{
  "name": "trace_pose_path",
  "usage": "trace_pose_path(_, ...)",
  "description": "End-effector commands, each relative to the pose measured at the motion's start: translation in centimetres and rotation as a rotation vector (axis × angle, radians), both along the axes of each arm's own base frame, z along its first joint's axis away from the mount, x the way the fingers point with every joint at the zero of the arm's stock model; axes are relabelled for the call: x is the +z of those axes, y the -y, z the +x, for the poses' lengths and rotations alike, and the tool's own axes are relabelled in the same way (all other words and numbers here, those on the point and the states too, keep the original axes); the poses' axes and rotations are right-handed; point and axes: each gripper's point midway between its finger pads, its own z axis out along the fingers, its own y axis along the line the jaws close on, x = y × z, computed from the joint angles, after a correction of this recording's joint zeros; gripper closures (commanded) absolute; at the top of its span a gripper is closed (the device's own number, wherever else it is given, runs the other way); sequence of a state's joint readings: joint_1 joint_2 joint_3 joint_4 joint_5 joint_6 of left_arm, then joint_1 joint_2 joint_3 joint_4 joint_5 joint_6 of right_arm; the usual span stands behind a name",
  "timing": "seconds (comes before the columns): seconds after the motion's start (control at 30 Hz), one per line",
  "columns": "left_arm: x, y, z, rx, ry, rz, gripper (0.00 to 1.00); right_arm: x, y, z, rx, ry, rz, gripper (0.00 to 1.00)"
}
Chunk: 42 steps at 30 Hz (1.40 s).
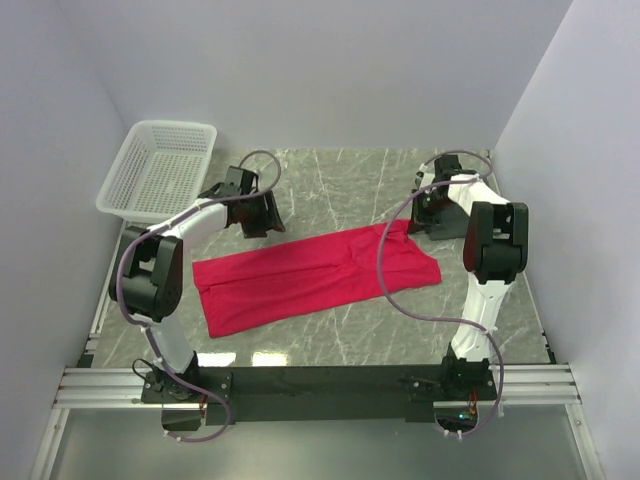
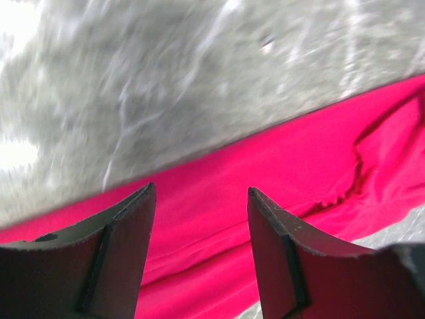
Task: Fold and stack the t-shirts
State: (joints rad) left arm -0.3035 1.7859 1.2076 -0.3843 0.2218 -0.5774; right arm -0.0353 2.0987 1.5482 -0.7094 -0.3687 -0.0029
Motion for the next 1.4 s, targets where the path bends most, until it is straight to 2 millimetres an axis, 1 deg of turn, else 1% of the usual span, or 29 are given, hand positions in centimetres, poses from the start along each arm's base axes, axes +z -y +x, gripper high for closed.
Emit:
trace_pose_path(0.0, 3.8, 2.1, 2.9, -0.109, 0.143, -0.026, 0.37, 1.8, 0.0, 0.3, 0.073, 0.034, -0.009, 0.87)
trace_pose_path(0.03, 4.1, 2.7, 2.9, -0.138, 0.149, -0.019, 0.37, 2.1, 0.0, 0.4, 0.09, 0.041, -0.008, 0.82)
trace_pose_path(0.07, 3.8, 3.1, 3.2, -0.184, 0.162, 0.001, 0.37, 3.4, -0.1, 0.8, 0.128, 0.08, -0.002, 0.78)
trace_pose_path(0.1, 5.1, 3.8, 4.0, -0.211, 0.197, 0.002, 0.36, 4.1, 0.0, 0.9, 0.141, 0.097, -0.004, 0.75)
trace_pose_path(0.13, 5.2, 4.5, 3.9, -0.245, 0.203, 0.013, 0.36, 4.9, 0.2, 1.2, 0.174, 0.131, -0.018, 0.68)
trace_pose_path(0.17, 4.9, 4.8, 4.1, -0.286, 0.213, 0.032, 0.36, 6.5, 0.0, 1.3, 0.199, 0.175, -0.014, 0.65)
trace_pose_path(0.2, 5.7, 5.5, 4.7, -0.309, 0.243, 0.034, 0.36, 7.2, -0.1, 1.2, 0.218, 0.19, -0.012, 0.62)
trace_pose_path(0.23, 5.8, 6.2, 4.6, -0.336, 0.252, 0.039, 0.35, 7.9, -0.2, 1.2, 0.238, 0.209, -0.011, 0.58)
trace_pose_path(0.27, 5.3, 6.5, 4.7, -0.356, 0.25, 0.049, 0.35, 9.0, -0.4, 1.2, 0.279, 0.25, -0.013, 0.58)
trace_pose_path(0.33, 5.5, 7.2, 4.9, -0.372, 0.256, 0.04, 0.36, 9.9, -1.5, 0.7, 0.326, 0.27, 0.039, 0.58)
trace_pose_path(0.37, 5.3, 7.5, 5.0, -0.371, 0.256, 0.032, 0.36, 10.2, -2.3, 0.5, 0.375, 0.286, 0.065, 0.58)
trace_pose_path(0.4, 5.1, 7.5, 5.1, -0.37, 0.256, 0.028, 0.36, 10.3, -3.6, -0.5, 0.419, 0.263, 0.131, 0.57)
trace_pose_path(0.43, 5.0, 7.7, 5.0, -0.371, 0.253, 0.022, 0.36, 10.3, -4.2, -0.6, 0.463, 0.265, 0.137, 0.57)
trace_pose_path(0.47, 4.9, 7.8, 5.0, -0.363, 0.251, 0.016, 0.36, 9.4, -6.1, -1.3, 0.528, 0.233, 0.156, 0.56)
trace_pose_path(0.53, 4.8, 7.8, 4.9, -0.354, 0.248, 0.015, 0.36, 8.7, -7.1, -1.8, 0.57, 0.21, 0.144, 0.54)
trace_pose_path(0.57, 4.8, 7.7, 4.8, -0.348, 0.248, 0.016, 0.36, 8.0, -8.1, -2.3, 0.593, 0.2, 0.138, 0.53)
trace_pose_path(0.63, 4.6, 7.4, 4.5, -0.339, 0.245, 0.023, 0.36, 7.7, -8.3, -1.6, 0.601, 0.228, 0.09, 0.52)
trace_pose_path(0.67, 5.1, 7.2, 4.3, -0.331, 0.254, 0.022, 0.36, 7.5, -8.5, -1.4, 0.603, 0.23, 0.076, 0.52)
trace_pose_path(0.7, 4.6, 7.0, 3.9, -0.327, 0.243, 0.026, 0.36, 7.4, -8.9, -1.2, 0.612, 0.235, 0.06, 0.52)
trace_pose_path(0.77, 5.0, 6.7, 3.6, -0.312, 0.251, 0.028, 0.36, 6.7, -8.5, -0.6, 0.604, 0.225, -0.004, 0.51)
trace_pose_path(0.8, 4.4, 6.4, 3.1, -0.311, 0.237, 0.032, 0.36, 6.4, -8.5, -0.3, 0.609, 0.225, -0.026, 0.51)
trace_pose_path(0.87, 4.9, 6.2, 2.8, -0.297, 0.246, 0.027, 0.36, 5.8, -8.5, -0.2, 0.61, 0.217, -0.058, 0.51)
trace_pose_path(0.9, 4.3, 5.9, 2.3, -0.289, 0.232, 0.034, 0.36, 5.5, -8.0, 0.0, 0.605, 0.211, -0.098, 0.51)
trace_pose_path(0.93, 4.2, 5.7, 2.1, -0.283, 0.229, 0.035, 0.36, 5.3, -8.4, 0.1, 0.616, 0.222, -0.118, 0.51)
trace_pose_path(0.97, 4.8, 5.6, 2.0, -0.274, 0.244, 0.029, 0.36, 4.7, -8.1, -0.2, 0.614, 0.213, -0.144, 0.51)
trace_pose_path(1.0, 4.1, 5.2, 1.5, -0.266, 0.228, 0.038, 0.36, 4.3, -7.8, 0.0, 0.612, 0.211, -0.175, 0.51)
trace_pose_path(1.13, 4.4, 4.8, 0.7, -0.243, 0.231, 0.028, 0.36, 3.3, -7.8, -0.6, 0.629, 0.212, -0.239, 0.51)
trace_pose_path(1.27, 4.2, 4.3, 0.0, -0.226, 0.226, 0.021, 0.36, 2.8, -8.1, -1.0, 0.647, 0.206, -0.271, 0.52)
trace_pose_path(1.37, 4.1, 3.9, -0.4, -0.215, 0.222, 0.019, 0.36, 2.9, -8.0, -1.4, 0.651, 0.219, -0.288, 0.53)
